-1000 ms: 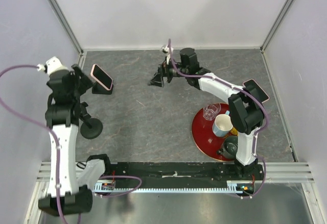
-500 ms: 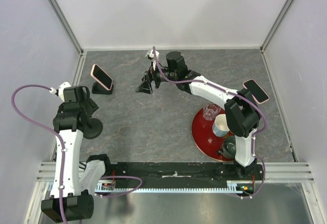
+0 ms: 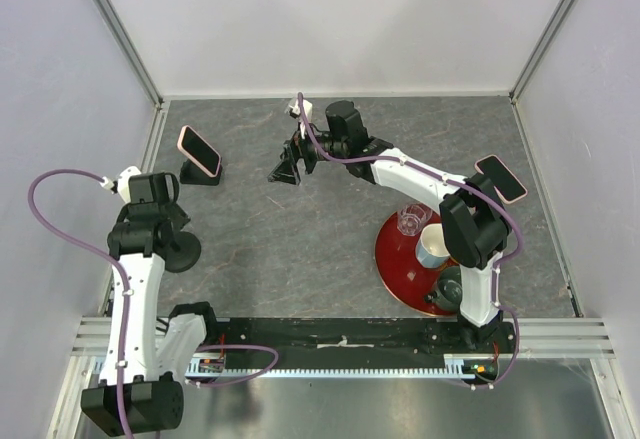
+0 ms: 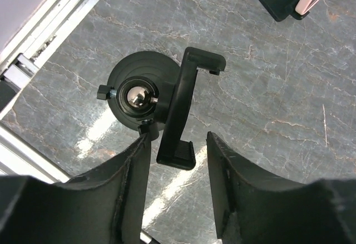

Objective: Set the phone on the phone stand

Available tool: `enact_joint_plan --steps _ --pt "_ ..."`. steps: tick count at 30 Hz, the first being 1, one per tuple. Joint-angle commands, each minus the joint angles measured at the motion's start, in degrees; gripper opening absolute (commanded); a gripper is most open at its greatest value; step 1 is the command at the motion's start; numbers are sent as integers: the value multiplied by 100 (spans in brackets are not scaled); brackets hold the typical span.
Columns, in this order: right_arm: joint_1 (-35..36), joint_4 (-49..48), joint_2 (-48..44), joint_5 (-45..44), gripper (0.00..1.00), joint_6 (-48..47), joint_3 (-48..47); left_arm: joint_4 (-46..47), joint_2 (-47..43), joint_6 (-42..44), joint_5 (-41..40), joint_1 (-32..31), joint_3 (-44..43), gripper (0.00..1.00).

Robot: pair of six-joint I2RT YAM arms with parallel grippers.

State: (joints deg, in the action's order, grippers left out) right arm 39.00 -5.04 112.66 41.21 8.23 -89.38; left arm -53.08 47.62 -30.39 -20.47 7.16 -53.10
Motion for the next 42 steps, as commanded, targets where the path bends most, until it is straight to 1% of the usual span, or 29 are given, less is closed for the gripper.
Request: enact_joint_plan --steps 1,2,5,6,8,9,11,12,13,15,16,19,20,22,23,24,26,27,28,29,30,31,32,34,35,36,38,39,42 --pt "11 -41 -166 -8 98 -181 -185 342 98 -169 -62 -4 107 47" --pt "11 -32 -166 -8 98 -181 -185 360 125 -160 -89 -4 116 46" --pt "-15 -24 -157 -8 98 -199 -176 439 99 -90 -255 -4 125 35" --pt "-7 -15 -148 -8 98 -190 -176 474 81 -29 -282 -4 125 23" --pt "-24 -15 -139 -17 98 -190 -185 518 38 42 -352 -4 107 6" --pt "-33 -15 -131 -8 98 -190 -185 527 20 155 -318 -4 90 2" --pt "-59 -6 -130 -8 98 -190 -176 631 -41 349 59 -4 72 2" --pt "-60 -6 -122 -8 98 -190 -176 676 -77 576 278 -4 28 2" --pt "-86 -6 -130 -8 98 -199 -158 711 -120 700 855 -4 2 2" --pt "-147 -6 -139 -17 98 -199 -132 764 -182 937 1394 -21 -129 2" --pt "-174 -6 -139 -17 98 -199 -97 773 -156 991 1901 -21 -182 2" --pt "-314 -23 -192 -34 98 -199 8 746 19 1176 2685 -196 -402 2" --pt "-393 -41 -218 -26 98 -181 26 764 55 1246 2793 -302 -464 2" --pt "-481 -67 -245 -25 98 -181 131 965 116 1307 2829 -915 -482 2" --pt "-595 -85 -288 -25 98 -164 175 1053 142 1343 2742 -1170 -517 2" --pt "-648 -120 -306 -52 98 -155 271 1289 273 1369 2411 -1782 -534 2" --pt "-840 -286 -376 -34 98 -94 404 1562 511 1518 2057 -2418 -674 2" --pt "-911 -392 -411 -17 98 -15 578 1816 712 1580 1882 -2899 -762 2" --pt "-990 -584 -438 36 98 12 667 1967 1114 1667 1906 -3078 -868 2" --pt "-1139 -682 -516 88 98 29 755 2107 1371 1868 1967 -3202 -1077 2" --pt "-1219 -796 -569 167 98 21 973 2248 1599 2001 2203 -3334 -1175 2" --pt "-1281 -1023 -631 211 98 -5 1097 2563 2054 2133 2362 -3352 -1281 2" --pt "-1403 -1165 -805 194 98 -23 1238 2644 2285 2404 2520 -3353 -1525 2" --pt "-1570 -1411 -973 142 98 -102 1581 2515 2768 2669 2758 -3353 -1904 2" --pt "-1615 -1447 -1122 98 98 -128 1660 2365 3197 2879 2820 -3353 -2341 2" --pt "-1659 -1500 -1193 45 98 -146 1800 2242 3419 2968 2881 -3353 -2545 2" --pt "-1729 -1597 -1334 -191 95 -137 1889 2144 3753 3187 3039 -3353 -2845 2" --pt "-1738 -1605 -1369 -227 94 -129 1942 2161 3799 3258 3240 -3353 -2872 2" --pt "-1756 -1859 -1396 -167 90 -32 2073 2144 3895 3662 3513 -3353 -2811 2"
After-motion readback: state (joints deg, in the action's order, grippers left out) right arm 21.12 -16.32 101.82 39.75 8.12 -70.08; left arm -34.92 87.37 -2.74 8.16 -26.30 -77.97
